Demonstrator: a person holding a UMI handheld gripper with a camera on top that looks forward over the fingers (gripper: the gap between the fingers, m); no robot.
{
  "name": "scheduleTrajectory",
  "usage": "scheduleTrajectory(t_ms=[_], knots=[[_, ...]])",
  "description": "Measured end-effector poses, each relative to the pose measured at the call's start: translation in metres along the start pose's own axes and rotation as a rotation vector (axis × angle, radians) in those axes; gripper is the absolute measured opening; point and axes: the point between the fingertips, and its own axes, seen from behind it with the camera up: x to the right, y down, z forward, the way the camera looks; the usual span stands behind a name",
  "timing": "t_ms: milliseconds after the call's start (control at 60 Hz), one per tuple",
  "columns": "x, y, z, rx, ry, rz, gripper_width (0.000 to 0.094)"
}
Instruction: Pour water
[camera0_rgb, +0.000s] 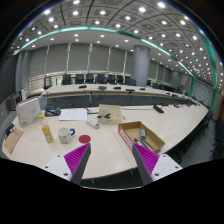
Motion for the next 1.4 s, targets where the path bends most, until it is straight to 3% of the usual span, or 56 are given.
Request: scheduleTrajectory(t_ms=[300,567,733,967,1233,1300,1400], knots=[[-0.067,0.013,0.019,-0.025,-0.095,-0.025,0.0860],[-0.226,0.059,0.050,-0.088,-0.288,-0.082,0.0858],[-0.336,0.075,0.090,-0.070,-0.367,-0.078,0.0861],[-0.433,0.062,0.187,0.023,-0.334,-0.044,0.0860],[-0.472,0.050,0.291,0.083,-0.278,0.001,0.0855],[-0.477,0.049,0.305,0.099,-0.269,-0.005,0.0806],[-0.478,0.047,0.316,0.129,-0.243,0.001,0.0539]])
